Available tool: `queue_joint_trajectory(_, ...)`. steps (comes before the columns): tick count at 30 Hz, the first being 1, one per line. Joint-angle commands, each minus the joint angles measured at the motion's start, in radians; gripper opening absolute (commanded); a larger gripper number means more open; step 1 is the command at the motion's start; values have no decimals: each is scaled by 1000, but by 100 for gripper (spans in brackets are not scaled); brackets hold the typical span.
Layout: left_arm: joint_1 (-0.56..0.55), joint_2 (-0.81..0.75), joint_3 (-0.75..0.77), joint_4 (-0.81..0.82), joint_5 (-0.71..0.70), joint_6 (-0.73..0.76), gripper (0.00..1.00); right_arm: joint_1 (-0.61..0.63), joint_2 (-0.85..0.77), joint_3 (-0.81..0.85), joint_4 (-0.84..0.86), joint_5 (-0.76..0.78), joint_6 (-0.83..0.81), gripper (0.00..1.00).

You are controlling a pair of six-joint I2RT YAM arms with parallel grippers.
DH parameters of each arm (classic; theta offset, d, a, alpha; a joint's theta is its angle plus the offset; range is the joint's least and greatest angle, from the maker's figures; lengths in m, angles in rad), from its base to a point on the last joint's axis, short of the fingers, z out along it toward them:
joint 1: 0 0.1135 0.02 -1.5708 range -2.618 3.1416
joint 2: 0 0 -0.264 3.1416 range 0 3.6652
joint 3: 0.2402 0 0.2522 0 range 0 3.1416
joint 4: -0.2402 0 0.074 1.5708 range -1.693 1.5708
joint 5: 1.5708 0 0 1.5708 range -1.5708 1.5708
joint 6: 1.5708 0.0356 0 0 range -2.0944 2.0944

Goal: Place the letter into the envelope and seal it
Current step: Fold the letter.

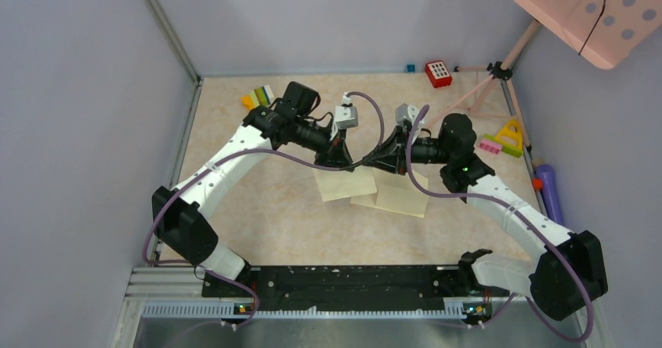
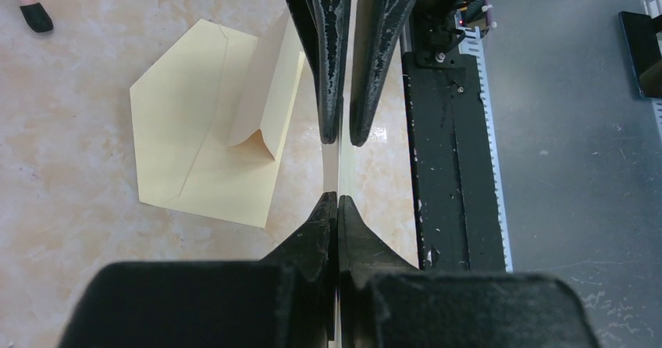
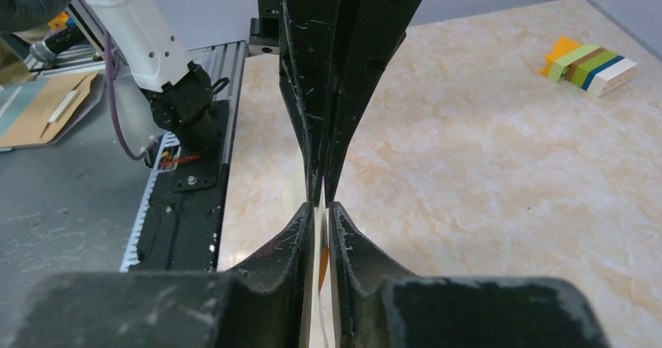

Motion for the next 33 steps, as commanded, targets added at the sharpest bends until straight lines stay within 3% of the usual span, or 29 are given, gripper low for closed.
queue_joint_trajectory(1, -7, -48, -7, -6, 16, 36, 0, -5, 2, 28, 4, -16, -13, 5)
queue_joint_trajectory(3, -7, -51, -6, -4, 15, 34, 0, -5, 5, 30, -10, -27, -22, 8)
queue_joint_trajectory(6, -8, -55, -7, 3, 16, 31, 0, -5, 16, 45, -45, -44, -42, 25)
queue_joint_trajectory(8, -7, -58, -13, 5, 14, 32, 0, -5, 24, 54, -61, -50, -46, 26)
queue_joint_trajectory(14, -9, -63, -23, 9, 15, 35, 0, -9, 32, 62, -46, -58, -13, 0)
queue_joint_trajectory(18, -10, -64, -25, 9, 8, 40, 1, -13, 26, 57, -19, -72, 16, 0)
queue_joint_trajectory(21, -11, -62, -15, 11, 7, 30, 16, -13, 16, 50, -14, -64, 12, 0)
queue_joint_trajectory(24, -10, -62, -1, 51, -7, -23, 41, -13, 15, 48, -15, -52, 4, 0)
queue_joint_trajectory(25, -11, -62, 3, 68, -15, -47, 45, -13, 16, 46, -18, -44, 0, 0)
queue_joint_trajectory(33, -11, -13, 69, 102, 5, -153, 42, -13, 19, 51, -59, 4, -43, 0)
